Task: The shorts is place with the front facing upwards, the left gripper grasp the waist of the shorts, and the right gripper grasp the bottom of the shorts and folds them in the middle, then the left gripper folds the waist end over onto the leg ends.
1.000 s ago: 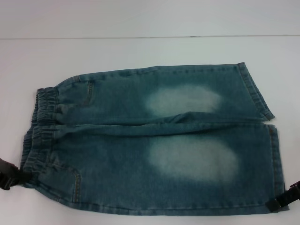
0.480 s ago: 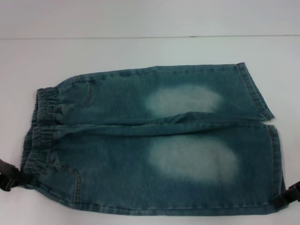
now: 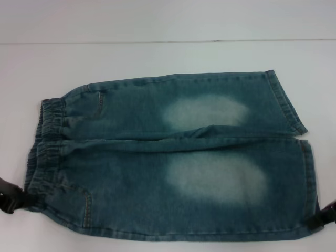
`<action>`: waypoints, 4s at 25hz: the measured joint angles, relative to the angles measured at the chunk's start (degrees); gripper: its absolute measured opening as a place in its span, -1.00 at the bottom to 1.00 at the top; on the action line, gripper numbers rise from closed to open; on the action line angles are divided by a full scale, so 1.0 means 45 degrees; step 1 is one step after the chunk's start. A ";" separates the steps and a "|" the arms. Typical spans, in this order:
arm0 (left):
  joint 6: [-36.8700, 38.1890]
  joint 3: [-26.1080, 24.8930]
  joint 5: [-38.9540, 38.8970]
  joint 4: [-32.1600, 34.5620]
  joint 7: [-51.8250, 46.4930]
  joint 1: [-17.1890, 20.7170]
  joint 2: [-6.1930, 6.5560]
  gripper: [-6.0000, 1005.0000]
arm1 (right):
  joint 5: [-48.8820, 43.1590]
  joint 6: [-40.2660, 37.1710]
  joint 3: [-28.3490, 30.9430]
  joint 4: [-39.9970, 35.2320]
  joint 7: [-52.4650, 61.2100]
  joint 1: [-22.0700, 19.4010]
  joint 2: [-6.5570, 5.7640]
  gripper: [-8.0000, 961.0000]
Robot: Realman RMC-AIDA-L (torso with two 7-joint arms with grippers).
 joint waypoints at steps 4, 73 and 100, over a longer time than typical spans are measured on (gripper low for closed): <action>0.0148 -0.0188 -0.0134 -0.0008 -0.0177 -0.0144 0.0061 -0.87 | 0.0708 -0.0023 0.0321 0.0055 -0.0344 -0.0008 -0.0179 -0.90; -0.5588 -0.1818 -0.4729 -0.0154 -0.0992 -0.1317 -0.0832 -0.87 | 0.7314 0.9526 0.0792 0.1468 -0.3960 0.0409 0.0208 -0.90; -0.7360 -0.1470 -0.4862 -0.0940 -0.0978 -0.1644 -0.0961 -0.87 | 0.7299 1.2058 -0.0390 0.1981 -0.4850 0.0978 0.0421 -0.90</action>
